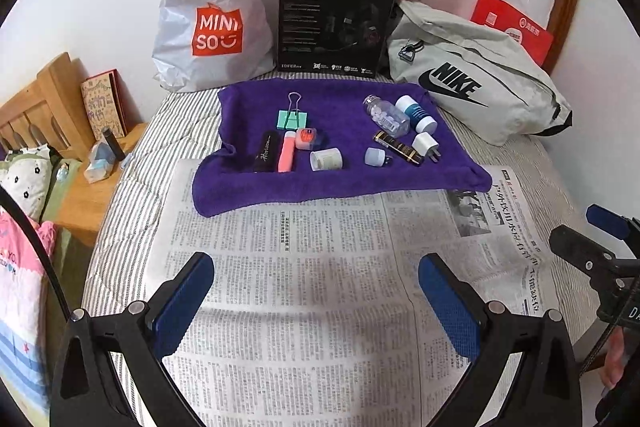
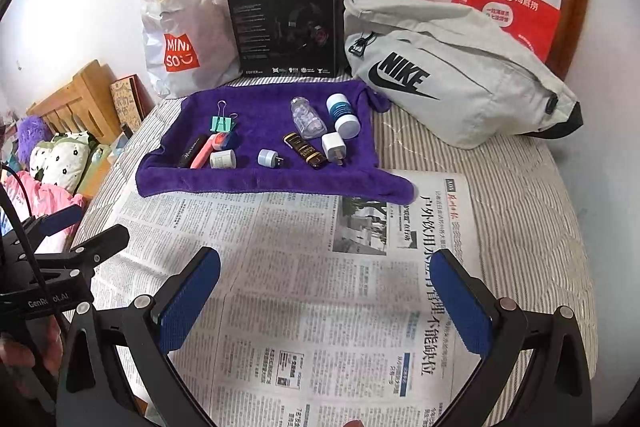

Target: Organize rigid objects

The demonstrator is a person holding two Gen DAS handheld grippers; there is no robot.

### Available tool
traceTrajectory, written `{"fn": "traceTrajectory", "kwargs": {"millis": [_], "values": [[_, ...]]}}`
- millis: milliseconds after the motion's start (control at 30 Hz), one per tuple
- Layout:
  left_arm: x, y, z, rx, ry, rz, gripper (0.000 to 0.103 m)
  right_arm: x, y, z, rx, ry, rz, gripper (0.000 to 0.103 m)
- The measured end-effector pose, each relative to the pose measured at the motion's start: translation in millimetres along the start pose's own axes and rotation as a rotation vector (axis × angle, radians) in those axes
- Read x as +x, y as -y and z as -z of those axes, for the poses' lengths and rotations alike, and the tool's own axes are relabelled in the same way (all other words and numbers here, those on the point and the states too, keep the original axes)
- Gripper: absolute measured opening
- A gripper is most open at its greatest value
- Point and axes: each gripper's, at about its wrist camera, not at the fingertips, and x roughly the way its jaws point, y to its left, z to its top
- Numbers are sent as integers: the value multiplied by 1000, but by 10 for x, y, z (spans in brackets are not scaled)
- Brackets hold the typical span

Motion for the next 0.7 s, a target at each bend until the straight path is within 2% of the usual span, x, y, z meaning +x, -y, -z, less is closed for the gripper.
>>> {"fn": "traceTrajectory", "kwargs": {"millis": [700], "values": [[-118,1,52,-2,3,12,103,-172,87,73,14,30,-5,103]]}}
